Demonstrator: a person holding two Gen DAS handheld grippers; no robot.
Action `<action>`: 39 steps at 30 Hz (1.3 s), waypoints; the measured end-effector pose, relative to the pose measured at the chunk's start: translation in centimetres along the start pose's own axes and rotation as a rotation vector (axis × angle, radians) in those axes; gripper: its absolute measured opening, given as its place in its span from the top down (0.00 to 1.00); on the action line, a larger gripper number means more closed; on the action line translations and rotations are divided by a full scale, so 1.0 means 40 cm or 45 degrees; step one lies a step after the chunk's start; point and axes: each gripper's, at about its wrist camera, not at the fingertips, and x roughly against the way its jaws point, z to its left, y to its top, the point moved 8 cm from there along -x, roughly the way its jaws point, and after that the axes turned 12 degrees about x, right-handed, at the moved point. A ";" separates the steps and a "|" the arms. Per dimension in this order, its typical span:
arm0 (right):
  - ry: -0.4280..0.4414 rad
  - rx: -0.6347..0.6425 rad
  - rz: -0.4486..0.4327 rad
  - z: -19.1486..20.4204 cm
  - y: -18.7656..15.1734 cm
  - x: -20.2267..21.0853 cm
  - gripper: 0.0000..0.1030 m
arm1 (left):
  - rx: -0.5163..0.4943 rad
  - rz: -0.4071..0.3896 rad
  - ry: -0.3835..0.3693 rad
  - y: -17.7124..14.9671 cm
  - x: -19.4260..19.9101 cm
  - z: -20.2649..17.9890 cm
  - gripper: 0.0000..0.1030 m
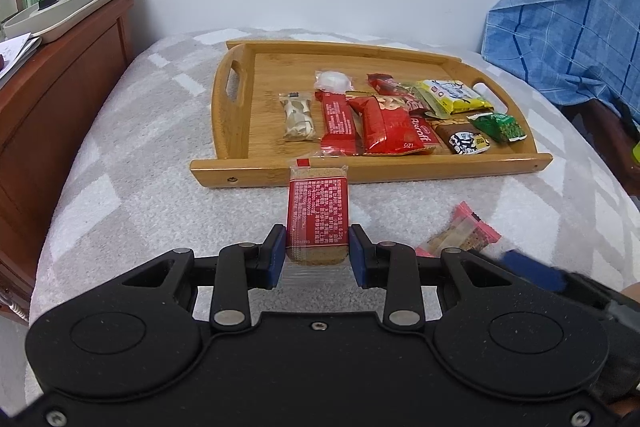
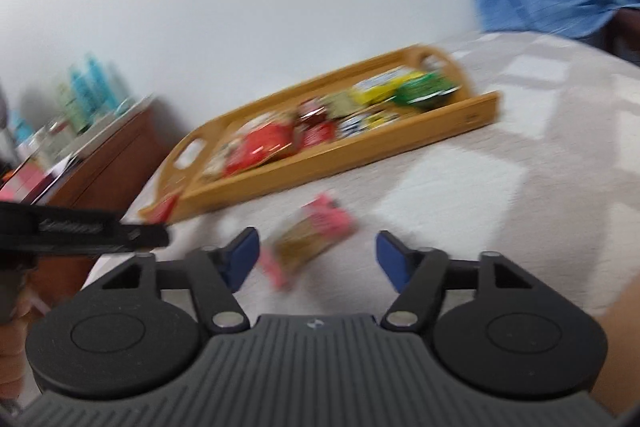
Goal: Organize snacks
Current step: 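Grasp the pink-wrapped nut bar with the right tool, then carry the red packet onto the tray with the left tool while the right tool places the pink bar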
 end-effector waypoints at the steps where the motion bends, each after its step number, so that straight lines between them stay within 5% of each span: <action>1: 0.020 0.002 0.024 0.012 0.002 -0.010 0.47 | 0.001 0.001 0.002 0.001 -0.003 -0.001 0.69; 5: 0.031 -0.045 0.085 0.032 0.021 -0.057 0.50 | 0.009 0.000 0.005 0.006 -0.014 -0.005 0.69; 7: 0.009 -0.037 0.099 0.037 0.034 -0.073 0.63 | 0.013 0.001 0.004 0.008 -0.019 -0.005 0.69; 20: -0.006 0.127 0.153 0.036 0.069 -0.137 0.69 | 0.055 -0.001 0.015 0.027 -0.043 0.007 0.69; 28: 0.042 0.079 0.048 0.019 0.112 -0.081 0.69 | 0.048 -0.052 0.005 0.069 -0.032 -0.008 0.69; 39: -0.022 0.032 -0.148 -0.074 0.290 -0.114 0.69 | 0.034 -0.133 -0.014 0.191 -0.062 -0.058 0.69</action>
